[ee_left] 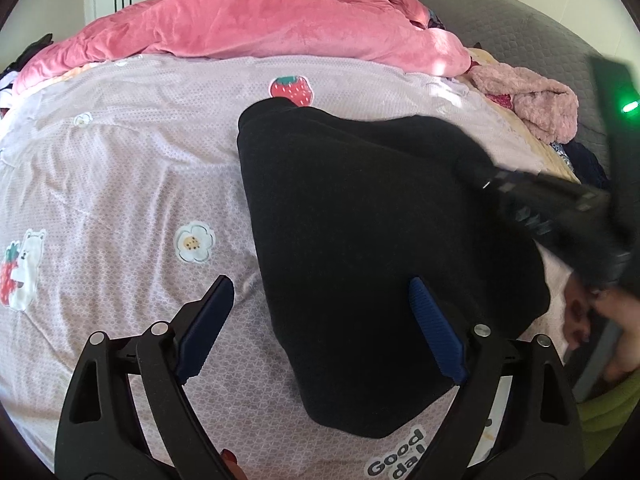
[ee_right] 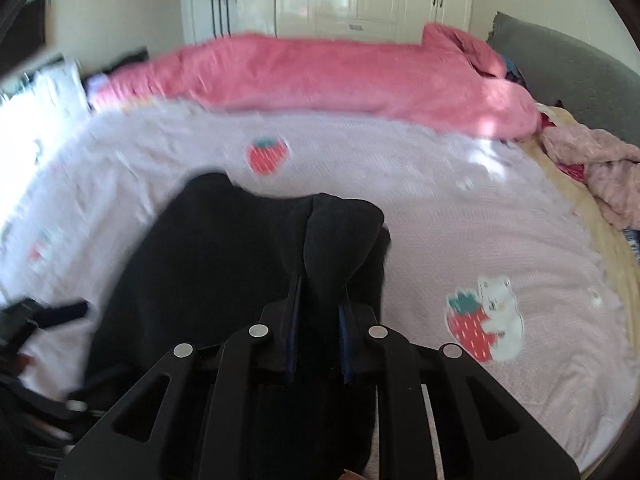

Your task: Fold small clothes

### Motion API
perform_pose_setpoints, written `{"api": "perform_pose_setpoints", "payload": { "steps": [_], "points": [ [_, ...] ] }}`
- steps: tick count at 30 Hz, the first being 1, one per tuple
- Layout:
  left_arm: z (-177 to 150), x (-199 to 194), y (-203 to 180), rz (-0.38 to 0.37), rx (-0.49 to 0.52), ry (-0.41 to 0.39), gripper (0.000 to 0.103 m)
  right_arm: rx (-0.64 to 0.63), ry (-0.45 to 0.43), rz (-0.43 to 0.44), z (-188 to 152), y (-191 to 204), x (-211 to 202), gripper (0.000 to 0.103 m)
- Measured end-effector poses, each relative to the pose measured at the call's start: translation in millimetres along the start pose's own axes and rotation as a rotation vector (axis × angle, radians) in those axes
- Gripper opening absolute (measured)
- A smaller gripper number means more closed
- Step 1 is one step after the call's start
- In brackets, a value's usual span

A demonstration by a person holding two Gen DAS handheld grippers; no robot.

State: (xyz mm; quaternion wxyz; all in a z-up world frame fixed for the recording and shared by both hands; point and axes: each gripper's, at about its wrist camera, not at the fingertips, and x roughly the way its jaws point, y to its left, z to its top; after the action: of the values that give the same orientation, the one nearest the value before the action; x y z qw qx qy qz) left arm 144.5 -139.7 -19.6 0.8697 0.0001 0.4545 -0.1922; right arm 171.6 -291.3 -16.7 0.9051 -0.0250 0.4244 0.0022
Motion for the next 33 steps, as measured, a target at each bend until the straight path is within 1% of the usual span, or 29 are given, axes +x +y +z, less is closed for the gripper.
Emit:
{"api": "perform_pose_setpoints", "payload": {
  "steps": [2, 3, 5, 7, 10, 12, 16, 19, 23, 24, 26, 33],
  "points": [
    [-1, 1, 0, -0.011, -0.007, 0.005, 0.082, 0.033, 0.002, 0.014, -6, -7, 7, 0.016],
    [-2, 0, 0, -0.014, -0.009, 0.005, 0.082, 0.045, -0.011, 0.012, -7, -9, 5, 0.024],
    [-2, -1, 0, -0.011, -0.007, 0.003, 0.082, 0.072, -0.024, 0.026, -8, -13, 2, 0.034],
    [-2, -1, 1, -0.012, -0.01, 0.003, 0.082, 0.132, -0.037, 0.068, -10, -21, -8, 0.037],
    [-2, -4, 1, -0.017, -0.013, -0.004, 0.082, 0.179, -0.07, 0.084, -12, -31, -27, 0.038],
    [-3, -6, -1, -0.019, -0.01, -0.006, 0.082, 0.203, -0.086, 0.097, -14, -39, -38, 0.045],
    [-2, -12, -5, -0.022, -0.002, -0.02, 0.082, 0.242, -0.106, 0.105, -17, -53, -55, 0.046],
    [0, -17, -7, -0.015, 0.013, -0.031, 0.082, 0.266, -0.116, 0.124, -19, -61, -65, 0.05],
    [4, -24, -5, -0.005, 0.015, -0.042, 0.082, 0.275, -0.135, 0.137, -22, -63, -76, 0.051],
    [5, -25, -3, -0.001, 0.017, -0.044, 0.082, 0.281, -0.135, 0.149, -23, -63, -77, 0.055],
    [6, -27, -1, 0.005, 0.017, -0.047, 0.082, 0.296, -0.116, 0.182, -28, -60, -76, 0.055],
    [4, -31, 7, 0.02, 0.007, -0.046, 0.082, 0.28, -0.069, 0.233, -38, -40, -69, 0.055]
  ]
}}
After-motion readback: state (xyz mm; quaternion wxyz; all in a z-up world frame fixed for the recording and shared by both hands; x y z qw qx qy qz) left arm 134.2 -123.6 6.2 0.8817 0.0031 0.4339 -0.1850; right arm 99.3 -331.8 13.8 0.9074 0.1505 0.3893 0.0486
